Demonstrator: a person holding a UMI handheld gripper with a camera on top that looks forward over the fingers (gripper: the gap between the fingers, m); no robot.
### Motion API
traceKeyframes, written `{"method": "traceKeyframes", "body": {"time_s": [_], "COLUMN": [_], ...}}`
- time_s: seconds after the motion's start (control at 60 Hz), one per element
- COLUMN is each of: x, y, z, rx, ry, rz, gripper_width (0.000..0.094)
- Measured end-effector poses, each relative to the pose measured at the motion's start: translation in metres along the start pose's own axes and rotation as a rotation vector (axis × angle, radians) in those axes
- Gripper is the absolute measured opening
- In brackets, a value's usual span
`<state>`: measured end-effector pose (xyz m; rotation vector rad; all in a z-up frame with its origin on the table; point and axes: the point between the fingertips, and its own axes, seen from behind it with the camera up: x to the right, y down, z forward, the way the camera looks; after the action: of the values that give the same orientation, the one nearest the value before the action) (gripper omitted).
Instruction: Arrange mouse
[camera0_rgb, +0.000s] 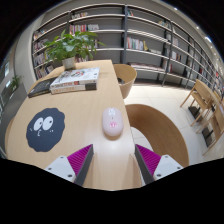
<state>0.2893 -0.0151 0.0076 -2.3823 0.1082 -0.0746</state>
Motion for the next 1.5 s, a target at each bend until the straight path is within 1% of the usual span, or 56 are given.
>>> {"method": "traceKeyframes", "body": {"time_s": [0.183,0.3,0.383,0.417,0.45,0.483,0.55,0.617,0.65,0.667,0.683,0.733,0.767,0.833,0.983,1.05,1.1,1.183,1.25,1.35,1.45,1.5], "x": [-0.001,0.0,-0.001,-0.003,-0.006,-0.007,-0.008,-0.008,-0.008,-0.009,-0.008,-0.005,-0.004,-0.005,-0.056,-0.095,-0.131,-0.19,-0.232,-0.263,-0.269,-0.269], "y": [-0.049,-0.063,-0.072,-0.073,-0.074,-0.074,-0.073,-0.071,-0.071,-0.07,-0.07,-0.074,-0.087,-0.13,-0.25,-0.276,-0.284,-0.275,-0.241,-0.177,-0.113,-0.09], "z": [0.054,0.078,0.084,0.085,0.087,0.087,0.084,0.083,0.083,0.083,0.083,0.077,0.068,0.04,-0.041,-0.064,-0.076,-0.068,-0.048,-0.004,0.038,0.043], "rx": [0.032,0.036,0.056,0.062,0.067,0.074,0.081,0.076,0.069,0.062,0.053,0.031,0.049,0.116,0.326,0.389,0.414,0.396,0.351,0.226,0.121,0.074], "ry": [-0.025,-0.025,-0.031,-0.034,-0.043,-0.034,-0.02,-0.002,0.004,0.009,0.014,0.04,0.057,0.088,0.073,0.041,0.013,-0.045,-0.061,-0.076,-0.059,-0.063], "rz": [0.006,-0.007,-0.013,-0.02,-0.021,-0.023,-0.037,-0.059,-0.063,-0.06,-0.055,-0.036,-0.021,-0.007,0.003,-0.015,-0.024,-0.056,-0.085,-0.09,-0.093,-0.078], "gripper_width": [0.0841,0.0776,0.0692,0.064,0.056,0.0505,0.0467,0.0408,0.036,0.0357,0.0323,0.03,0.0299,0.0299,0.0298,0.0296,0.0296,0.0295,0.0297,0.0296,0.0296,0.0295]}}
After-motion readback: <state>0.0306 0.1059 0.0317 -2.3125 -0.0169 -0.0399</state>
